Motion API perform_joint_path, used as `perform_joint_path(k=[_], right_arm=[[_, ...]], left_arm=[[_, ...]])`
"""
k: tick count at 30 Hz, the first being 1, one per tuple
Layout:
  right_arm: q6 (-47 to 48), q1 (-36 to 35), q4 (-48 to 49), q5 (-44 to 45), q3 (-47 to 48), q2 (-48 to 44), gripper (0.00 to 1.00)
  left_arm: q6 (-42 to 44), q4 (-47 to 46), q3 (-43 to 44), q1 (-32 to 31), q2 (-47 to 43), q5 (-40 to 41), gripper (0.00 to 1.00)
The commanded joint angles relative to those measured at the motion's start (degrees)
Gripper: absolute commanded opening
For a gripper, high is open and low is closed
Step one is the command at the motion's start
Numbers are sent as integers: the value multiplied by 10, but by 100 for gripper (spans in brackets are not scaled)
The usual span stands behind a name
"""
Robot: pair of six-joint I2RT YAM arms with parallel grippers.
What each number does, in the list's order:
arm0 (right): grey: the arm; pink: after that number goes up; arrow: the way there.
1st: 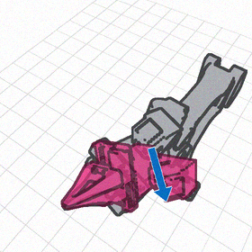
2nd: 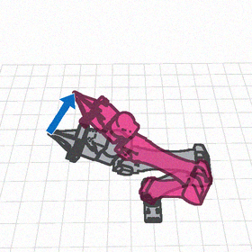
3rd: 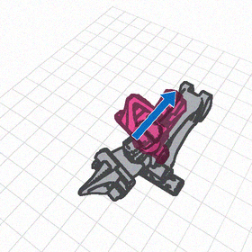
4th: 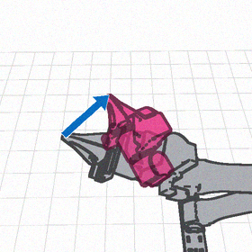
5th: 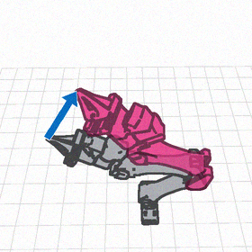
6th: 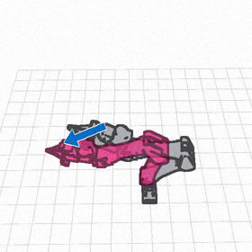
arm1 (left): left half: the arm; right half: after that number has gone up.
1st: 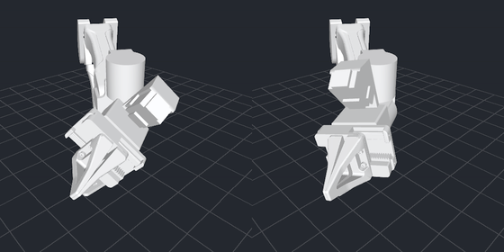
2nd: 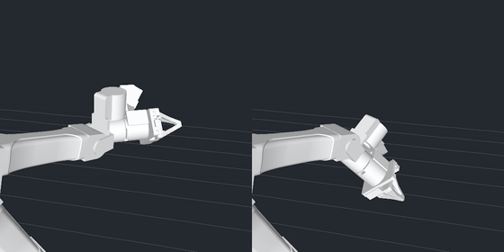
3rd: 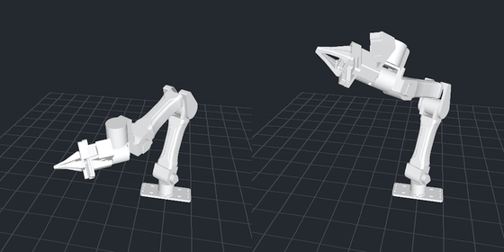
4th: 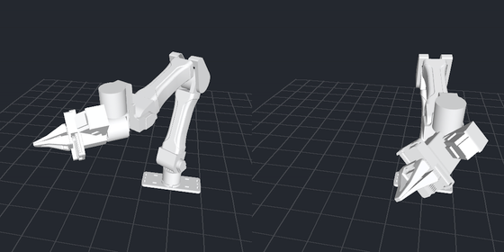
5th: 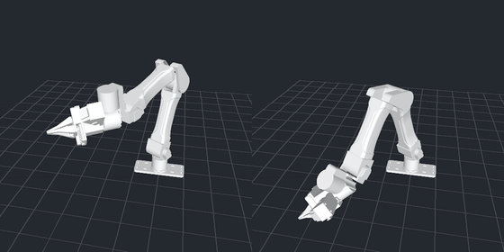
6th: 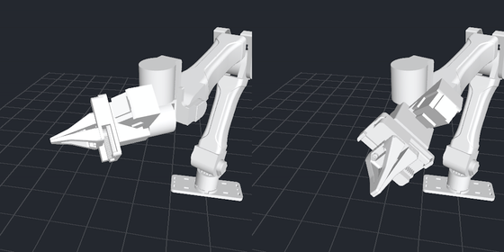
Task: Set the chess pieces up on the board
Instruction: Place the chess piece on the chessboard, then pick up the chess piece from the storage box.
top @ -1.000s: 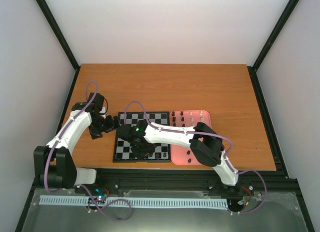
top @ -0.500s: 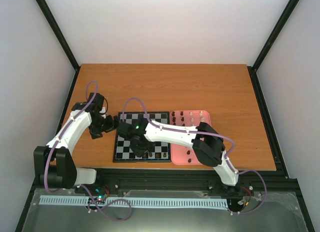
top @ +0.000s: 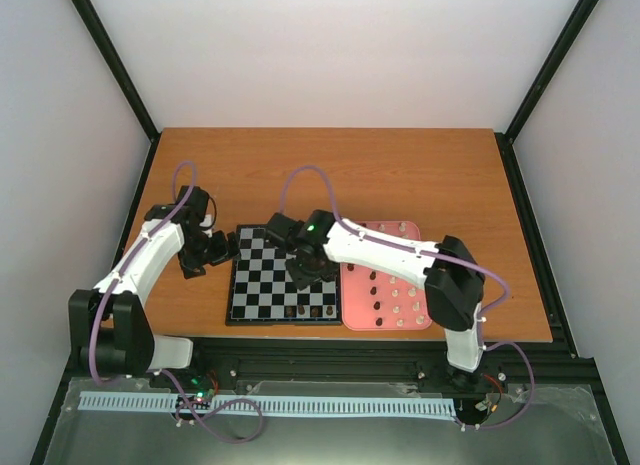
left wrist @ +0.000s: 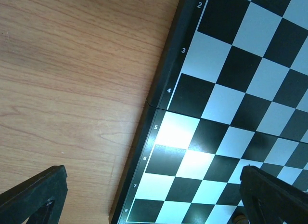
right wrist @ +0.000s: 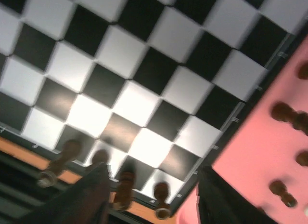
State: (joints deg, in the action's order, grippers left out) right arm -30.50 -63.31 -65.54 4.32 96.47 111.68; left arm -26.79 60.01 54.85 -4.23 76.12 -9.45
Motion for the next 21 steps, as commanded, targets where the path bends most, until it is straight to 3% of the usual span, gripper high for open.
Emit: perform_joint_path(k=[1, 9, 21], right_arm=[[-22, 50, 0, 29, -56, -52, 56], [17, 141, 33, 15, -124, -80, 57], [69, 192, 58, -2, -126, -30, 57]], left_arm=[[3, -1, 19, 5, 9, 0, 100], [3, -5, 27, 5, 25, -4, 100], [4, -6, 51, 5, 46, 0, 100]])
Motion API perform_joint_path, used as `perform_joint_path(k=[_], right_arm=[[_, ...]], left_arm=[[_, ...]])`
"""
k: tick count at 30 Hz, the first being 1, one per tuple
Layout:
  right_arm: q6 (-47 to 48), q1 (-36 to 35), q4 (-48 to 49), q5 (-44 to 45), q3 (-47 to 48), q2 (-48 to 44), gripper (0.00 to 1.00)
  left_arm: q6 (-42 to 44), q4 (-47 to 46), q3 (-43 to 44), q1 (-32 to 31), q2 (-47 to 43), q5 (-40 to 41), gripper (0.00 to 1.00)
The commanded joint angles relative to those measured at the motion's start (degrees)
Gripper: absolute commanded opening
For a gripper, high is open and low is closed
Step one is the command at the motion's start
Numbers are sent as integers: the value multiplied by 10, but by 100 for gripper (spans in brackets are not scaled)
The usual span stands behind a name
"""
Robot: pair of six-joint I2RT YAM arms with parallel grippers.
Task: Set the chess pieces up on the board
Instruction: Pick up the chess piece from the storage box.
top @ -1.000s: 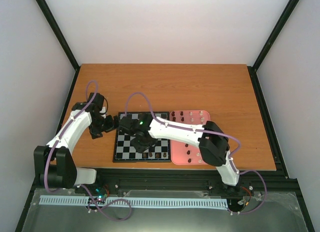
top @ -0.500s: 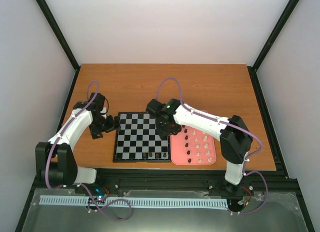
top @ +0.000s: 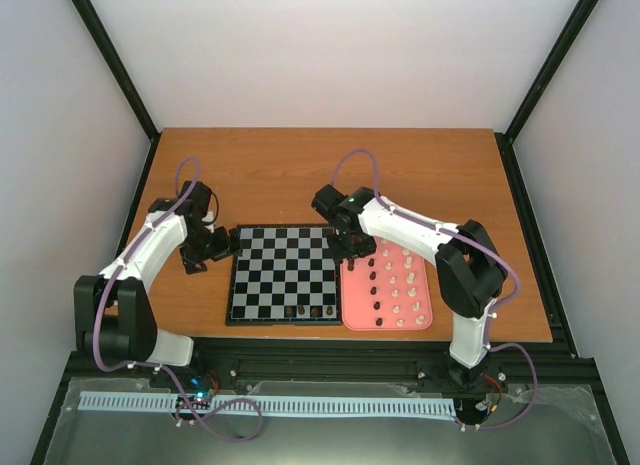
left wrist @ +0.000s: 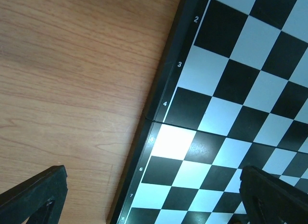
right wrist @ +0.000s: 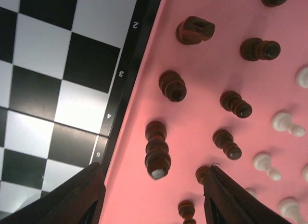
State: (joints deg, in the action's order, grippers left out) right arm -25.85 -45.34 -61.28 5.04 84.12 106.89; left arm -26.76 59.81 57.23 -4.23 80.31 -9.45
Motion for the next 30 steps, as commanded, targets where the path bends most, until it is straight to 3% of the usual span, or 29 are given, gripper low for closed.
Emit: perform_joint_path(k=[1, 16, 24, 30], right_arm=[[24, 13, 18, -9, -5, 20, 57], [41, 26, 41, -32, -26, 45, 46], [42, 27, 44, -31, -27, 54, 35], [40, 27, 38, -26, -29, 54, 20]], left_arm=[[3, -5, 28, 5, 5, 0, 100], [4, -11, 33, 5, 27, 6, 100], [6, -12, 34, 5, 31, 6, 100], [5, -12, 32, 5, 29, 6, 100]])
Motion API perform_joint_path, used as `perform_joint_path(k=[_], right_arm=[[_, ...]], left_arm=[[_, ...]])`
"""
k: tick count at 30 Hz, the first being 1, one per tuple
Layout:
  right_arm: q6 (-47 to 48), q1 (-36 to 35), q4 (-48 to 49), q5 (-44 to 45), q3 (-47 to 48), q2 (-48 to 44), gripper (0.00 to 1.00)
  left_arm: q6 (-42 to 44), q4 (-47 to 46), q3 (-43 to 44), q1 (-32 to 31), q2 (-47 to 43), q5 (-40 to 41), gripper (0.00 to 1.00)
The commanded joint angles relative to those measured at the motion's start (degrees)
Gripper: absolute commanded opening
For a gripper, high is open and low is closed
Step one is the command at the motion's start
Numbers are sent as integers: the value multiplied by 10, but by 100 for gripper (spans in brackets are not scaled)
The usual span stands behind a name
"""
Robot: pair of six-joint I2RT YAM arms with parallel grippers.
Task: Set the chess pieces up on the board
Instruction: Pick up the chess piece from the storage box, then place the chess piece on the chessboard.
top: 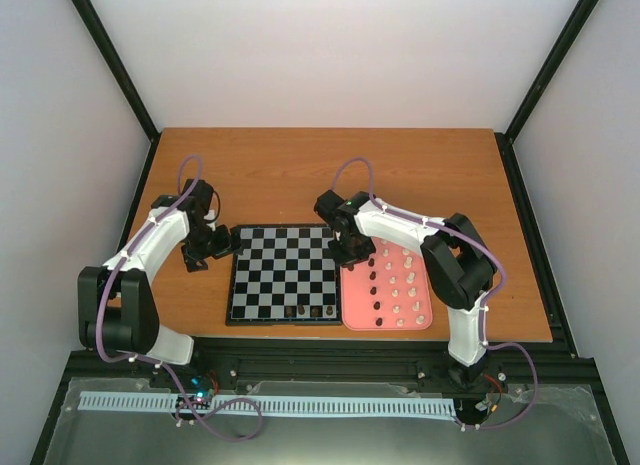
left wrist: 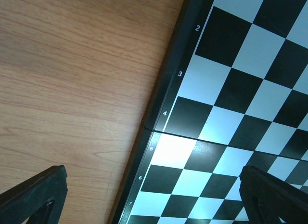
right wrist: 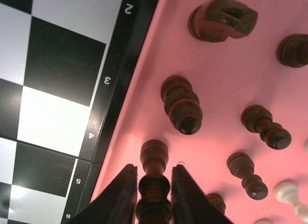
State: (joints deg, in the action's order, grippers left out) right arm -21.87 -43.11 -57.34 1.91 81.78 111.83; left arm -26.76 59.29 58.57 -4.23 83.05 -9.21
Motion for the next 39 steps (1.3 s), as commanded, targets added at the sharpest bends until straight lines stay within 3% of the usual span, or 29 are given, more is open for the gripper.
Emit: perform_joint_path(k=[1, 7, 16, 26, 39], right_arm=[[0, 5, -3, 7, -6, 3, 18], [-14, 4, -23, 6, -1, -20, 6], [-48, -86, -95, -6, 84, -70, 5], [-76, -220, -136, -22, 262, 43, 5], [-70, -282, -157, -57, 339, 136, 4]], left_arm=[[5, -7, 19, 5, 1, 3, 100], [6, -3, 15, 4, -8, 4, 100], [6, 0, 9, 5, -24, 11, 100], [-20, -14, -31, 6, -41, -6, 100], [-26, -23, -65, 52, -62, -2, 100]])
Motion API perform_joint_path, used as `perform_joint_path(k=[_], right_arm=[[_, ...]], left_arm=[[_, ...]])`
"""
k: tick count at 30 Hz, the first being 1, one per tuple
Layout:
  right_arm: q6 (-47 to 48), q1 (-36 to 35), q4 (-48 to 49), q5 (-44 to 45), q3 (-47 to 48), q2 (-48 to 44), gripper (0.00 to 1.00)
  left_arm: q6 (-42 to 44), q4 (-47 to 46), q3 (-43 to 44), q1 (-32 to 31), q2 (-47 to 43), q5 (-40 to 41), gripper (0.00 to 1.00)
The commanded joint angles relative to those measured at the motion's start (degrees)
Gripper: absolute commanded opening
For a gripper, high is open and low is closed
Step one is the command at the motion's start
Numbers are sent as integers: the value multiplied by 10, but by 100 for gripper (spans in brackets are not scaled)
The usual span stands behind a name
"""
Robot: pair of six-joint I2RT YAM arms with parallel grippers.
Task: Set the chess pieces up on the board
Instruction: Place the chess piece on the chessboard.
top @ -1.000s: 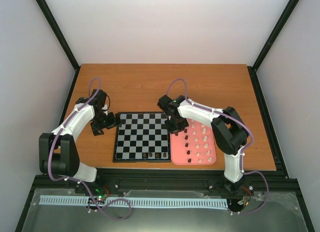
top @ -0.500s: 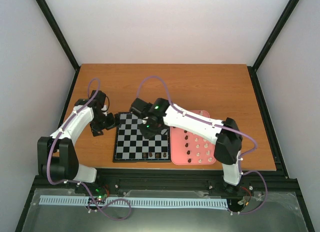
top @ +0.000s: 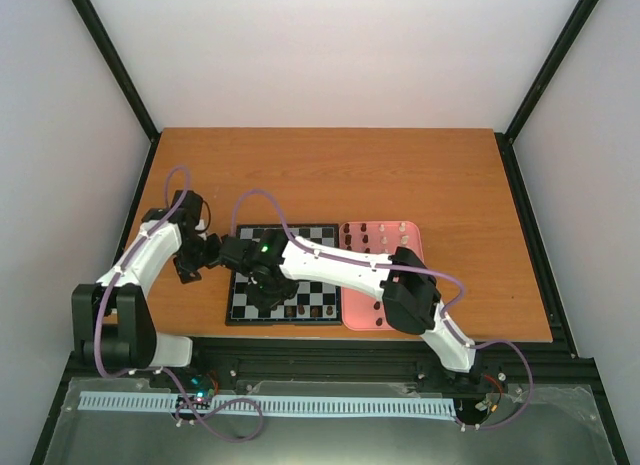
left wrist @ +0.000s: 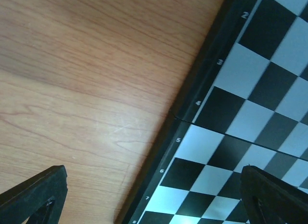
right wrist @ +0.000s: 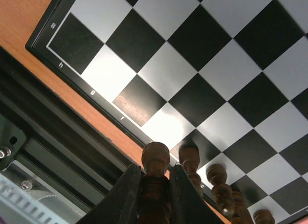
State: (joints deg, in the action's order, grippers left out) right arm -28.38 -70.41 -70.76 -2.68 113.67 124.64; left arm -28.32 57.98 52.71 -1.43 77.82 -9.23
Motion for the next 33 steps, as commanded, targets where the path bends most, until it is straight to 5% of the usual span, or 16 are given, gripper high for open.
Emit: perform_joint_path(k=[1, 10, 33], right_arm=[[-6, -9, -23, -11, 18, 10, 4], [-3, -10, -11, -14, -9, 18, 4], [18, -6, 23, 1, -25, 48, 6]], left_arm=[[-10, -13, -9, 32, -10, -5, 100], [-30, -20, -28, 85, -16, -20, 100], [-24, -27, -26, 87, -17, -33, 100]])
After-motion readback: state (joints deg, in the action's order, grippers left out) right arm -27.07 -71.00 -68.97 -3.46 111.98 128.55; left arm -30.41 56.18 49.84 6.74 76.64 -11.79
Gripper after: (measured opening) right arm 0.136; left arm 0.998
